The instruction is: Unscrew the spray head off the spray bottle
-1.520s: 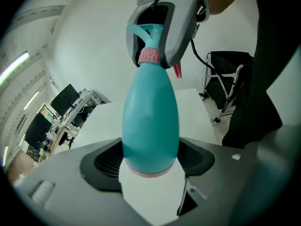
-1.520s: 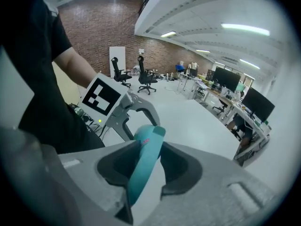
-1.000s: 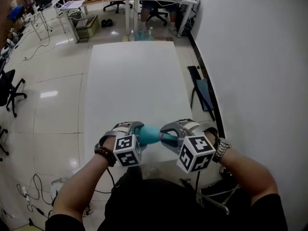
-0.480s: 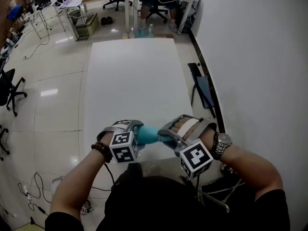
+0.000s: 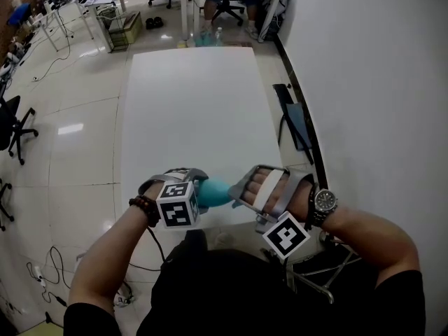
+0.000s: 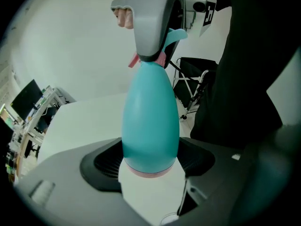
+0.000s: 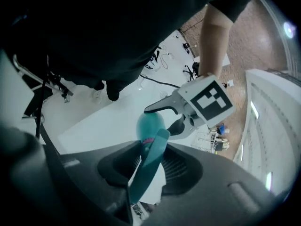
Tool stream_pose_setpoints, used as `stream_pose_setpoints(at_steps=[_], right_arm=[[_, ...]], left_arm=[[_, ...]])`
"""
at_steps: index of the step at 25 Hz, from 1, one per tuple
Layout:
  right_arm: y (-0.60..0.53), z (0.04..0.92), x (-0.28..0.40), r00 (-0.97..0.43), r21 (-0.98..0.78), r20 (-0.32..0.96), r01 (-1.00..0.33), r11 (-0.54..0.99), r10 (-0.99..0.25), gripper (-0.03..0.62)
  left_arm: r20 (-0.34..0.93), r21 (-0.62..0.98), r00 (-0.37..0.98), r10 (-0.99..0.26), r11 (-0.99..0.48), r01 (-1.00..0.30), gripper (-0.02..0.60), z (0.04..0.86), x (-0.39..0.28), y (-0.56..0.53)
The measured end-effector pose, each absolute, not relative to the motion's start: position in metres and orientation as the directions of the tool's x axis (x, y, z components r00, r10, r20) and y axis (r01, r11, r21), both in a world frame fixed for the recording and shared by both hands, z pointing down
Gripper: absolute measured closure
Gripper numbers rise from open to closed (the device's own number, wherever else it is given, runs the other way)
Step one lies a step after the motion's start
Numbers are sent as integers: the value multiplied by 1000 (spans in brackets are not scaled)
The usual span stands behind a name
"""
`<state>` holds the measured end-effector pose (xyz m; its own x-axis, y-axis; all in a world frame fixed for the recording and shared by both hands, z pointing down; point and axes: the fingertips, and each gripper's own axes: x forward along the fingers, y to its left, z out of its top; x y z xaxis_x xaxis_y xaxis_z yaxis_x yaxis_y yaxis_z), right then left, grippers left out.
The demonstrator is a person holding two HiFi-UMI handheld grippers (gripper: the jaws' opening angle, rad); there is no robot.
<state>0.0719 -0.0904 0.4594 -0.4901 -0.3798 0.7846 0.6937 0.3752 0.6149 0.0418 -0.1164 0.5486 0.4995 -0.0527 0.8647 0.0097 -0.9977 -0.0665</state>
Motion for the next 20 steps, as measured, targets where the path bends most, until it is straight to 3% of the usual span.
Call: stream_pose_setpoints(at_steps=[5,9,20], right_arm=[[-87,454,72,-523,639,757,718,276,-392,474],[-87,449,74,-542,659,742,695,286,-394,474],[-98,428,69,-565,694,718,626,356,-407,474]], left_arm=[[855,10,518,20,-1000,23,202,548,40,-106],[852,36,523,39,-999,16,202,551,36,-102],[851,-33,521,-59,-998,-58,199,554,18,-124]])
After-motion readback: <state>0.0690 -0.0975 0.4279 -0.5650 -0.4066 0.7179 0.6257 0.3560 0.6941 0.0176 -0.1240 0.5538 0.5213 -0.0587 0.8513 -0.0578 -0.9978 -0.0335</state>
